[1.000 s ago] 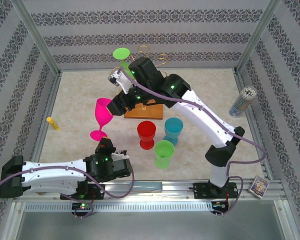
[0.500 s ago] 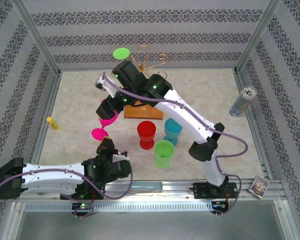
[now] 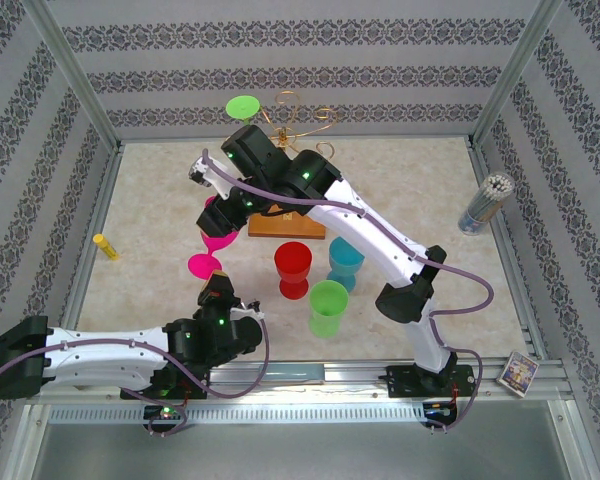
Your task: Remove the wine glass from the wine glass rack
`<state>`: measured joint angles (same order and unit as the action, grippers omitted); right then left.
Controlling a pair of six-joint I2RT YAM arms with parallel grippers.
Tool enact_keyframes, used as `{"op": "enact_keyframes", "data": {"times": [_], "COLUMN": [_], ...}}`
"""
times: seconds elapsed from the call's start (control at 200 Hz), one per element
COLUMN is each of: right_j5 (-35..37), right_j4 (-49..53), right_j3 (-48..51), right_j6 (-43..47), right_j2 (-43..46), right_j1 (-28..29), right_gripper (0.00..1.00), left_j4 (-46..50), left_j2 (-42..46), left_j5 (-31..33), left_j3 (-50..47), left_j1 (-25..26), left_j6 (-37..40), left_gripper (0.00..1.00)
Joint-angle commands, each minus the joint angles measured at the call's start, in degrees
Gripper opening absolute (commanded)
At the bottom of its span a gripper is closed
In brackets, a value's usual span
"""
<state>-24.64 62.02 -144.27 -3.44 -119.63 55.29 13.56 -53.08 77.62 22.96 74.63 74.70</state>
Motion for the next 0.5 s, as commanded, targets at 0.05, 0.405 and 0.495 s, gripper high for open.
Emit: {"op": "enact_keyframes", "data": {"times": [0.05, 0.405, 0.495], "right_j5": [-0.2, -0.9, -1.1], "right_j4": [1.1, 1.6, 1.5], "right_j3": [-0.9, -0.8, -0.7], "right_j6": [0.8, 1.3, 1.3], "right_j2": [-0.7, -0.7, -0.5], "right_j1": [0.5, 0.5, 0.5], "right_gripper": [0.33, 0.00, 0.00], "left_j4": [-1.5, -3.3, -4.8], "left_j2": [0.6, 0.5, 0.4], "left_j5": [1.8, 1.7, 1.9], "left_j3": [-0.1, -0.1, -0.3], "left_j1": [0.9, 0.9, 0.9], "left_j6": [1.5, 2.4, 2.9], "left_gripper": [0.00, 0.00, 0.07]}}
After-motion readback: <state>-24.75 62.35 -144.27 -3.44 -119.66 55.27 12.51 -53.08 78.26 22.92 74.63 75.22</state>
